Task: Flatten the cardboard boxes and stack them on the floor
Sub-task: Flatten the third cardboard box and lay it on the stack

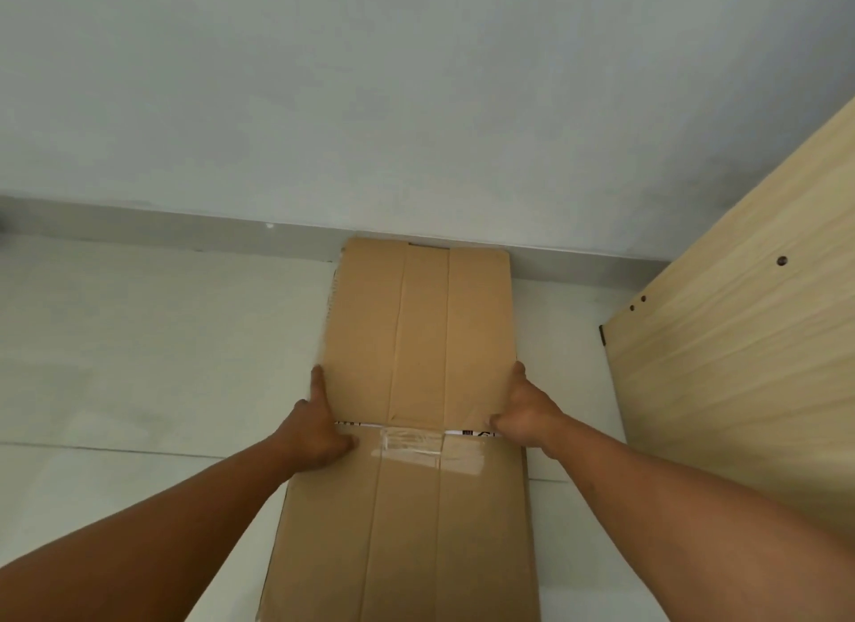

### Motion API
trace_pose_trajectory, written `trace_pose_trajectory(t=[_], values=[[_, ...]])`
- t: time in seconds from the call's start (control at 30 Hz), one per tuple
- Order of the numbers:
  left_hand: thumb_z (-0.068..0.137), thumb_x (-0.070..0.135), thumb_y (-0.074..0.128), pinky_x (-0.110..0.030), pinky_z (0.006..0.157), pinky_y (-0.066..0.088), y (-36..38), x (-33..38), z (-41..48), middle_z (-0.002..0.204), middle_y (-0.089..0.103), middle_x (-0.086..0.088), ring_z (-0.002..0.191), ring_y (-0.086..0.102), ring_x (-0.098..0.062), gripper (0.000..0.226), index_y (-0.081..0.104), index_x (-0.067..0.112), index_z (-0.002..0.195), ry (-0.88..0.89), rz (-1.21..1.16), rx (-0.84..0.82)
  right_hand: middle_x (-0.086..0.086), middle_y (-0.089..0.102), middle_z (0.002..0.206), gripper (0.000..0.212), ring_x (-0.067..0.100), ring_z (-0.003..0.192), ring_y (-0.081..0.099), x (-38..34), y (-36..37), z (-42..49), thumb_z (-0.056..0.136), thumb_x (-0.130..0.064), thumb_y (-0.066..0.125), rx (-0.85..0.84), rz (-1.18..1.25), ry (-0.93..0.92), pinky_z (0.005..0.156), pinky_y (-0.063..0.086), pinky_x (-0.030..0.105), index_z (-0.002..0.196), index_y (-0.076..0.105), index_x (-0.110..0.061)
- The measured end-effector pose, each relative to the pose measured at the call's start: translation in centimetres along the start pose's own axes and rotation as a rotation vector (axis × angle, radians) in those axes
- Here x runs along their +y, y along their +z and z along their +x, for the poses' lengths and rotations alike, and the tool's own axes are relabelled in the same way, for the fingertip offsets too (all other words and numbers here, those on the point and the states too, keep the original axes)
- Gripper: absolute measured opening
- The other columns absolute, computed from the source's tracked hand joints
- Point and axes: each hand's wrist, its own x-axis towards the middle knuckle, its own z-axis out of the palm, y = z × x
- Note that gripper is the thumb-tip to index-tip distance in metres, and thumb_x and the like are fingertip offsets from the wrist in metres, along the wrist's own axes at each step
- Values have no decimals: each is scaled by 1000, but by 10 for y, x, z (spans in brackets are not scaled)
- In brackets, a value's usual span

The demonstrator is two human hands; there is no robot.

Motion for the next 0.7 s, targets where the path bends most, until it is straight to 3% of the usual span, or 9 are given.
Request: trace_pose_trajectory(t=[0.07,0.17,0.37,0.5,0.6,0.63,0.7], values=[[82,34,76,-42,103,46,2,-1,-1,140,45,-21,123,55,-36,126,-31,31,148,41,60,11,11,33,154,108,28,136,41,-1,1,-1,88,-24,67,19,-68,-9,107,39,32,154,-18,-14],[80,41,77,-42,102,48,0,-4,-1,138,44,-20,119,57,-35,121,-21,39,151,70,124,-12,11,38,151,106,29,133,44,-2,1,-3,87,-26,67,50,-94,-21,104,42,33,155,-14,-14],[80,49,74,-41,105,47,1,-8,6,141,40,-20,124,53,-35,116,-16,36,154,84,233,-51,10,42,149,99,28,130,47,4,-4,1,90,-28,64,82,-168,-35,99,43,30,156,-9,-14],[79,48,75,-43,106,46,4,-5,9,145,37,-21,126,51,-38,118,-17,36,153,44,259,-72,11,27,158,105,29,139,37,4,-1,4,88,-34,66,71,-195,-32,107,39,33,155,-13,-12],[75,49,77,-56,111,38,0,14,10,160,-3,-23,142,22,-52,118,-11,37,153,-27,359,-8,12,-8,164,114,34,150,8,-6,4,4,83,-45,68,144,-335,-90,119,24,43,154,-16,-16],[74,51,77,-62,111,33,-1,23,9,160,-17,-20,145,6,-54,117,-9,39,153,-15,403,25,12,-14,163,114,34,150,0,-12,6,3,81,-49,68,172,-408,-164,121,17,46,155,-14,-19],[75,59,73,-70,110,24,0,41,7,161,-28,-8,147,-11,-48,112,-7,44,153,111,491,40,10,-18,163,114,33,150,-8,-25,11,1,77,-58,68,165,-549,-361,122,8,47,156,-6,-25]])
